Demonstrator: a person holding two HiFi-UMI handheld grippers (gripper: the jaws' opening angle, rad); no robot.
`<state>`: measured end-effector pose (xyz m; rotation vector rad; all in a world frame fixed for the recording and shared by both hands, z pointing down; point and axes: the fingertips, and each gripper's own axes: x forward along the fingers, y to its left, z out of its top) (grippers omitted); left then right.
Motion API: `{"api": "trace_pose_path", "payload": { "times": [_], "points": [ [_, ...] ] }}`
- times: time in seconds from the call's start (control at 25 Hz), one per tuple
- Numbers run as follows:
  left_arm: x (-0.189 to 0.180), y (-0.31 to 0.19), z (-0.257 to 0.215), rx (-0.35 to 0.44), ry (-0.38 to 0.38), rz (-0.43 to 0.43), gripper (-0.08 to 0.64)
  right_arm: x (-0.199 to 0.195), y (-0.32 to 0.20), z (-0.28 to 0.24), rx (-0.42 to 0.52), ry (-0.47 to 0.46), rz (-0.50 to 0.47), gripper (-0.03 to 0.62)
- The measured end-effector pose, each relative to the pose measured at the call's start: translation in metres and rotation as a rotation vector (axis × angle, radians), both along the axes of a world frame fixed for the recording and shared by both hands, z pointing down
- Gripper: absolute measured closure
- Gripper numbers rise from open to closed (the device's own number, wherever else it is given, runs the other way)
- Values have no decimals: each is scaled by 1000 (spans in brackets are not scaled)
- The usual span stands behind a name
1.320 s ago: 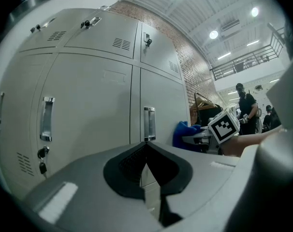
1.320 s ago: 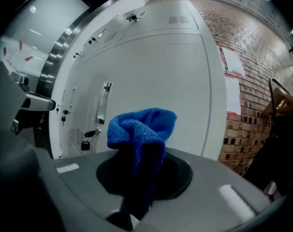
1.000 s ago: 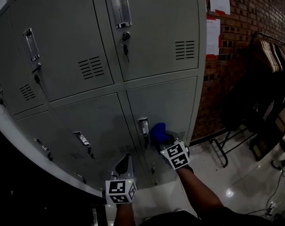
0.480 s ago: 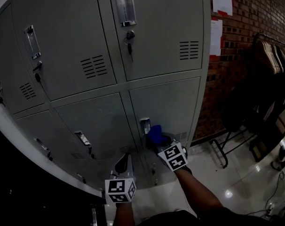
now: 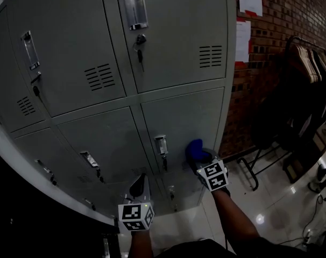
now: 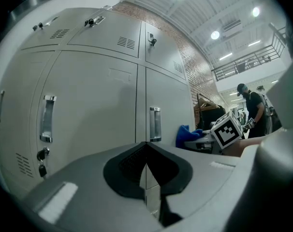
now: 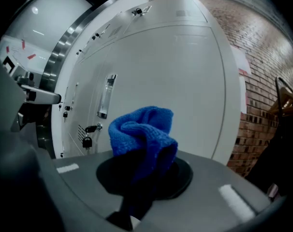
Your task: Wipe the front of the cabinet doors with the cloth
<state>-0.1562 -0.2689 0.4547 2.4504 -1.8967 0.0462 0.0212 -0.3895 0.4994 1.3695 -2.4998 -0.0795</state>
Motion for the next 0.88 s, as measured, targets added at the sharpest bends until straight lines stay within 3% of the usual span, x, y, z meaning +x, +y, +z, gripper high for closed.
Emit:
{"api": "trace_pose_path", "payload": {
  "times": [0.44, 0.88],
  "points": [
    [16, -7, 2, -6, -7, 26, 546, 58, -14, 9, -21, 15, 106, 537],
    [17, -7, 10, -21, -6, 18, 546, 79, -15, 14, -17, 5, 128, 537]
  ]
}}
